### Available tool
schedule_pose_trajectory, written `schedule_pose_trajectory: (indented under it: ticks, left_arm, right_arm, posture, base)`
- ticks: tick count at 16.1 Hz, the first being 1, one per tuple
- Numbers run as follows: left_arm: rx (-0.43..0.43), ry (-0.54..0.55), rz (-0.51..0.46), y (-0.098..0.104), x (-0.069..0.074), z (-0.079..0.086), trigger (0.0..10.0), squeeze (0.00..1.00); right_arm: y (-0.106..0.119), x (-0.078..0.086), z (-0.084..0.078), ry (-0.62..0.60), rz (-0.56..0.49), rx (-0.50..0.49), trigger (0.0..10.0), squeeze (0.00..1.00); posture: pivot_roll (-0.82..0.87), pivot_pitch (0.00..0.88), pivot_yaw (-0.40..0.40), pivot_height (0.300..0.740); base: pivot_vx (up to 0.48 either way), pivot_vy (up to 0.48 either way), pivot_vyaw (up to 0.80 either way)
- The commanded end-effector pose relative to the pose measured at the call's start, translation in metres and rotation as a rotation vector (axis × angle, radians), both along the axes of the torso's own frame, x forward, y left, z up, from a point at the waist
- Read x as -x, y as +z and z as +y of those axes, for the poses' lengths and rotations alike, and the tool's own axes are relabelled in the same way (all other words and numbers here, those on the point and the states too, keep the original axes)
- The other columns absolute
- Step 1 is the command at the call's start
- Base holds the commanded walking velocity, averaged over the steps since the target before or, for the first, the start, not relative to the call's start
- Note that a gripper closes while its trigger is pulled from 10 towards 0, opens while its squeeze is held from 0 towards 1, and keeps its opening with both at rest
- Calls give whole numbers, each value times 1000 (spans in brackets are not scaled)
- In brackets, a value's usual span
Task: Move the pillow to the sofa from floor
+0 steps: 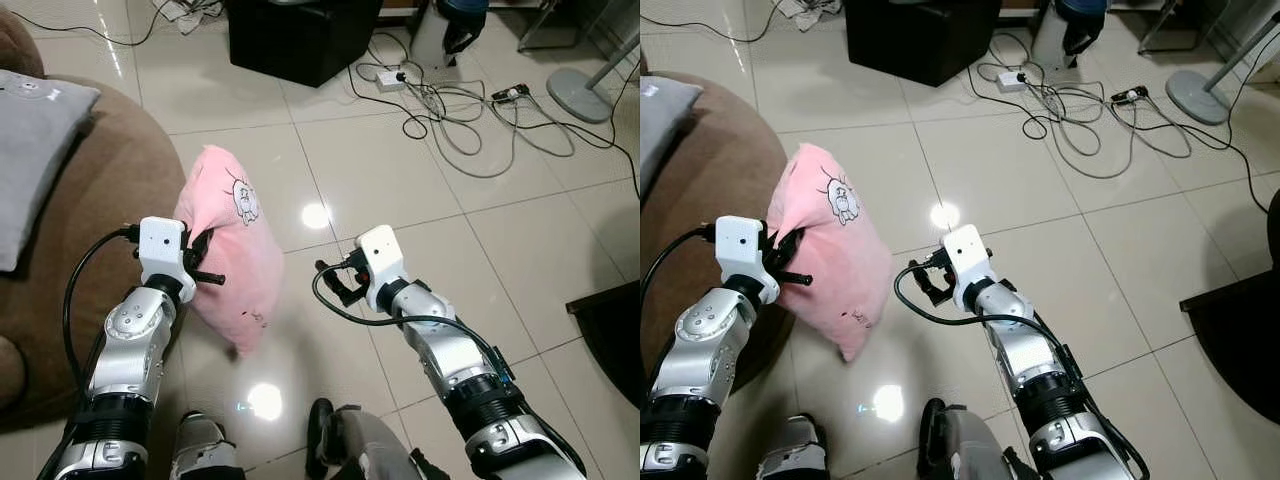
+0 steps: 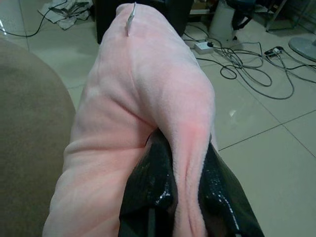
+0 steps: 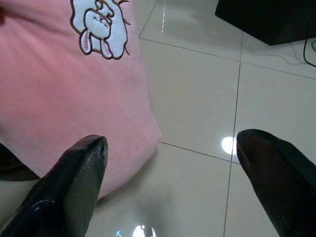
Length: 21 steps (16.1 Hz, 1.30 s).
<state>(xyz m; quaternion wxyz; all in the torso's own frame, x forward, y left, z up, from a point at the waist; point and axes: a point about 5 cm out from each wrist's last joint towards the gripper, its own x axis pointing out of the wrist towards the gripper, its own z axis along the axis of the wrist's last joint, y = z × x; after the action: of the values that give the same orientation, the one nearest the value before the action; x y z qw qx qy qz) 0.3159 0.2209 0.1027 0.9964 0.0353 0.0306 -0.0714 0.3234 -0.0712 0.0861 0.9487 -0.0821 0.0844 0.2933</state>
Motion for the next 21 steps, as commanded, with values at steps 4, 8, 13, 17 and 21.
schedule_pose_trajectory:
  ticks: [4, 8, 13, 17, 21]
  left_arm:
    - [-17, -28, -33, 3, -2, -10, 0, 0]
    - [-26, -29, -34, 4, -2, -11, 0, 0]
    - [-32, -32, -40, 4, -2, -13, 0, 0]
    - [-37, -25, -42, 5, -3, -12, 0, 0]
    - [-43, -21, -46, 6, -4, -10, 0, 0]
  right_arm:
    - [-9, 4, -2, -5, 33, 15, 10000, 27]
    - [-12, 5, 1, -5, 39, 8, 10000, 31]
    - [-13, 5, 2, -6, 40, 19, 10000, 31]
    - [-13, 4, 4, 3, 41, 24, 10000, 27]
    - [-13, 4, 6, 6, 39, 22, 10000, 31]
  posture:
    - [233, 244, -208, 740]
    - [235, 250, -204, 740]
    - [240, 242, -205, 740]
    - [253, 221, -206, 740]
    - [256, 221, -204, 740]
  base:
    - [0, 0, 0]
    - [0, 0, 0]
    - [0, 0, 0]
    - [0, 0, 0]
    - [0, 0, 0]
